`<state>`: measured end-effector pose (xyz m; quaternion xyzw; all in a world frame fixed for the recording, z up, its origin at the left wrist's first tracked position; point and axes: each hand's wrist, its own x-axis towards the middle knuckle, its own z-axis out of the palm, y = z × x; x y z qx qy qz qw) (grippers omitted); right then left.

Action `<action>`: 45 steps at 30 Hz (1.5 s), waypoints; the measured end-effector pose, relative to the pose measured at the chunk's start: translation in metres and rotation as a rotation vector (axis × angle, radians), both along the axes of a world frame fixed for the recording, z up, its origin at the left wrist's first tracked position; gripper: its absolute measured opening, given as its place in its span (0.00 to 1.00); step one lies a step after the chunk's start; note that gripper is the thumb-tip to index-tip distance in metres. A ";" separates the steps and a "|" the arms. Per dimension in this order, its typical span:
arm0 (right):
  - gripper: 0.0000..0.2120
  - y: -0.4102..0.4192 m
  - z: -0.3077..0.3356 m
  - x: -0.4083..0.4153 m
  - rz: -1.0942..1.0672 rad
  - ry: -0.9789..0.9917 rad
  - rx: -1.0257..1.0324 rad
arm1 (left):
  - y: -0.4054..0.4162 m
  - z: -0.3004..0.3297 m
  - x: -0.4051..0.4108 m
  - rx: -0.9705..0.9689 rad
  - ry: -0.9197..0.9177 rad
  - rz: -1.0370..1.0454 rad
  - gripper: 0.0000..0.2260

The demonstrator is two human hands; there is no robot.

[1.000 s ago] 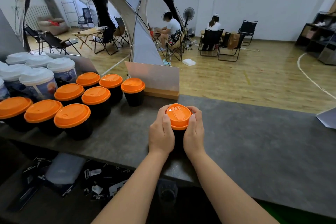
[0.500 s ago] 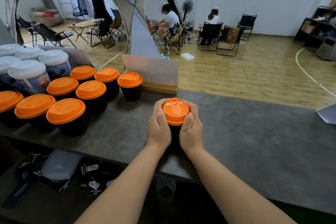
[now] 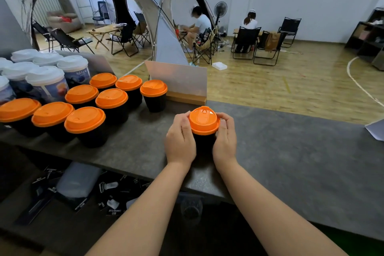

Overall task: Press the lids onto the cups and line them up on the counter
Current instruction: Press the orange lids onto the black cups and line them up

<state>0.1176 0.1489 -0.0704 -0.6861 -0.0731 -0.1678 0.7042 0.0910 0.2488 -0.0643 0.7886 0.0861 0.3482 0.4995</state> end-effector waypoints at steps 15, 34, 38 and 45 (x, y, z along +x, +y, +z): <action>0.23 -0.003 0.001 -0.002 0.149 -0.003 -0.252 | -0.003 -0.005 0.007 0.103 0.070 -0.081 0.23; 0.17 -0.015 -0.002 0.005 0.260 0.106 -0.065 | -0.009 0.003 0.000 0.037 0.066 0.133 0.12; 0.11 -0.015 0.001 0.004 0.251 0.141 -0.095 | 0.004 -0.002 -0.002 -0.102 0.014 0.257 0.14; 0.26 0.006 0.010 -0.021 0.550 0.119 -0.134 | 0.017 0.010 -0.029 -0.559 -0.050 0.107 0.13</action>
